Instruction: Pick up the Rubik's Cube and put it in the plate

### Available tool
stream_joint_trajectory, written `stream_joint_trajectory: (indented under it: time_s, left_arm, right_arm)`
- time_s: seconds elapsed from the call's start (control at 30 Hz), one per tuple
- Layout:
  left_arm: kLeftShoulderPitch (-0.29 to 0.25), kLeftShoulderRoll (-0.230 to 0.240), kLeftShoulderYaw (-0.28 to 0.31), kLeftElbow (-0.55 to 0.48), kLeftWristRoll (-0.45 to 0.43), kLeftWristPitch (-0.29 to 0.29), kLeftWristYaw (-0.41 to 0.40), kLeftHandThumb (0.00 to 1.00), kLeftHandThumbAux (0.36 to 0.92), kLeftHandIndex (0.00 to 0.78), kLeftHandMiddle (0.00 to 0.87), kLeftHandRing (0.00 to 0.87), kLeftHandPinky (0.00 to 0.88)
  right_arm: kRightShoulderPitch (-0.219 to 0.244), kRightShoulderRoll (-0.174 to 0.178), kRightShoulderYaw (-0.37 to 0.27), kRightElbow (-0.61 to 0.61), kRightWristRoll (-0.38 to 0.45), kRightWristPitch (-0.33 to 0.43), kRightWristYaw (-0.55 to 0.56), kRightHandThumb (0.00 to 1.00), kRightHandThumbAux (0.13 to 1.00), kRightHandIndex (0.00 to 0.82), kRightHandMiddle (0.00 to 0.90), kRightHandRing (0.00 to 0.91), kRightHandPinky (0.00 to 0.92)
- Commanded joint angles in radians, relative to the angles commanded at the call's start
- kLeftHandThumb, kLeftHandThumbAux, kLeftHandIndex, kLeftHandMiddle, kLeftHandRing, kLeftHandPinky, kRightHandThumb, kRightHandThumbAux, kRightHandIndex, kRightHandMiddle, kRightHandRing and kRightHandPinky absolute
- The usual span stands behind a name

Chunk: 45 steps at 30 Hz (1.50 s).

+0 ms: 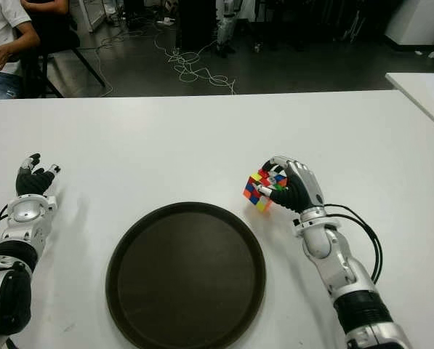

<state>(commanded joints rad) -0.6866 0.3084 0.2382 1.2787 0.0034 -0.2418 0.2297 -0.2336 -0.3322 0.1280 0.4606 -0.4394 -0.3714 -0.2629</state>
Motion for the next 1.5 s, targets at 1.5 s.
stream_joint_trajectory:
  time_s: [1.5]
  left_arm:
    - [-0.004,-0.005,0.003,0.002,-0.002,0.003,0.006,0.079,0.724,0.028,0.038,0.073,0.111]
  right_arm:
    - [-0.118,0.061,-0.019,0.074,0.051,-0.138,-0.005,0.689,0.720,0.437,0.808,0.832,0.836]
